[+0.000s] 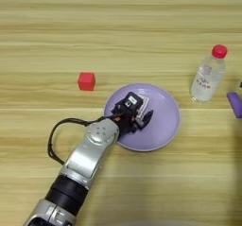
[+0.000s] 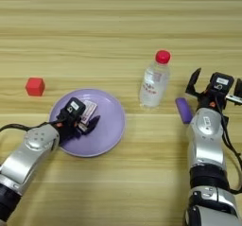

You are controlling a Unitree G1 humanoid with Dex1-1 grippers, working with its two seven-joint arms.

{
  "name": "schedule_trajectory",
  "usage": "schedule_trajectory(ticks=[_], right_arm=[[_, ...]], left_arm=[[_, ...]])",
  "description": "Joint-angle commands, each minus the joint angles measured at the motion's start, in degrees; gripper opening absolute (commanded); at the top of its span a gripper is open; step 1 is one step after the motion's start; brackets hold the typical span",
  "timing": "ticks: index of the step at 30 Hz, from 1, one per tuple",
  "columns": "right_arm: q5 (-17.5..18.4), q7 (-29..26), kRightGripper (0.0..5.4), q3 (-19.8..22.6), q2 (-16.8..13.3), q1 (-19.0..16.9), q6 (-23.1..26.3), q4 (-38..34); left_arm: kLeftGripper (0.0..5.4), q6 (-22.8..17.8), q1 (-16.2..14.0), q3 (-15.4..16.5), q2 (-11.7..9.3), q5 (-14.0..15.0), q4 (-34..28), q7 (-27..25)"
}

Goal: Move the objects on the table

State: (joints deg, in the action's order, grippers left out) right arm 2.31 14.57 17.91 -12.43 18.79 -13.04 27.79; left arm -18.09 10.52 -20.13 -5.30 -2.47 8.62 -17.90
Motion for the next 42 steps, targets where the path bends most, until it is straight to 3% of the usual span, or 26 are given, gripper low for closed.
schedule_trajectory(ticks=[1, 9, 20, 29, 34, 42], right_arm=[[0.47, 0.09, 5.40, 0.22, 0.37, -0.15, 0.65, -0.52], [0.44, 0.04, 5.40, 0.15, 0.40, -0.16, 0.69, -0.55], [0.45, -0.25, 5.40, 0.07, 0.25, -0.17, 0.97, -0.44], [0.49, -0.44, 5.40, 0.09, 0.14, -0.10, 1.00, -0.20], [0.50, -0.45, 5.40, 0.10, 0.12, -0.08, 0.98, -0.17], [0.46, -0.42, 5.40, 0.08, 0.14, -0.08, 0.99, -0.24]], left_arm=[[3.02, -1.99, -1.56, -0.07, -1.31, -2.15, 2.70, 0.77], [2.08, -1.49, -1.63, 0.03, -1.11, -1.69, 2.36, 0.50], [2.04, -0.75, -1.57, 0.88, -1.00, -0.94, 0.18, 0.01], [2.04, -6.44, -0.41, 7.22, -2.30, 2.10, -17.57, -0.01], [2.04, -8.07, -0.06, 11.11, -3.85, 2.65, -19.54, 0.51], [2.04, -8.67, -5.37, 16.03, -8.12, 3.03, -20.33, 0.31]])
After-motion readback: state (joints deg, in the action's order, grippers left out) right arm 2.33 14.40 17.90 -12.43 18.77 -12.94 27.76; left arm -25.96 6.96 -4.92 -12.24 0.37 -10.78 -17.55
